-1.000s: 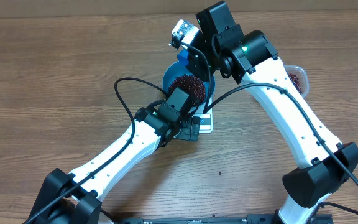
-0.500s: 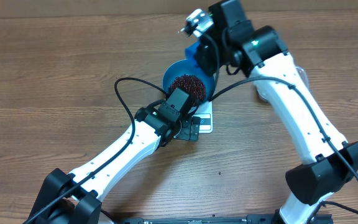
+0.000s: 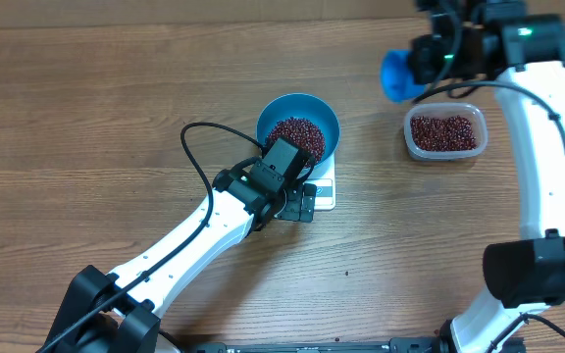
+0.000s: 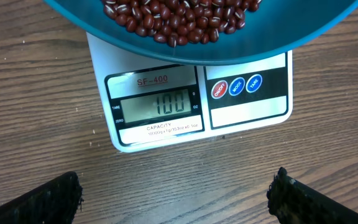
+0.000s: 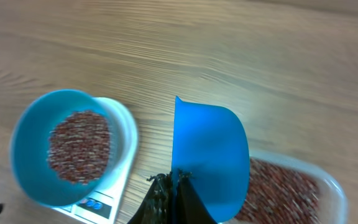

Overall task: Scoop item into bowl and weigh 150g on scale
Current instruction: 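Move the empty scoop with the right gripper back to the bean tub, then dip the scoop into the red beans with the right gripper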

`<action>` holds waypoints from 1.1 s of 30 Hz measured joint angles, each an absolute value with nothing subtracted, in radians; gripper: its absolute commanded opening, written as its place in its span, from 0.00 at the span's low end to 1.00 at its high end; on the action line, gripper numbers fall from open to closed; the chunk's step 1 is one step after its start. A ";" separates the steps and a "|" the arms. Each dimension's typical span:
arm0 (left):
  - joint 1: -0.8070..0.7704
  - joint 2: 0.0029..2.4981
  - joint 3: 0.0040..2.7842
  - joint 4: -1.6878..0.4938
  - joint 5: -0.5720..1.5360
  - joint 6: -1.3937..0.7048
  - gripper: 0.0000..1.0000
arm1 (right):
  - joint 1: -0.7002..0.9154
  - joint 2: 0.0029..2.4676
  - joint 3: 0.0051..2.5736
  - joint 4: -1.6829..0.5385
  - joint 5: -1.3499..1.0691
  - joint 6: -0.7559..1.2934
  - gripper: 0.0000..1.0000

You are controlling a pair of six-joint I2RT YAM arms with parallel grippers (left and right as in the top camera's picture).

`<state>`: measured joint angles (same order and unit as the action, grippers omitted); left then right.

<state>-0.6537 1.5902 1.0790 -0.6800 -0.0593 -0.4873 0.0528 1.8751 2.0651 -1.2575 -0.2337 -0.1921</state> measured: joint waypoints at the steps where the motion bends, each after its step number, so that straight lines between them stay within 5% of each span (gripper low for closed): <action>1: -0.654 1.590 1.079 -0.680 -0.059 -0.487 1.00 | 0.028 1.875 2.065 -1.267 -0.234 -0.188 0.04; 16: -0.654 1.590 1.079 -0.680 -0.059 -0.487 1.00 | -0.111 1.875 2.042 -1.282 -0.226 -0.185 0.04; 33: -0.654 1.590 1.079 -0.680 -0.059 -0.487 1.00 | -0.111 1.875 1.682 -1.042 -0.018 -0.219 0.04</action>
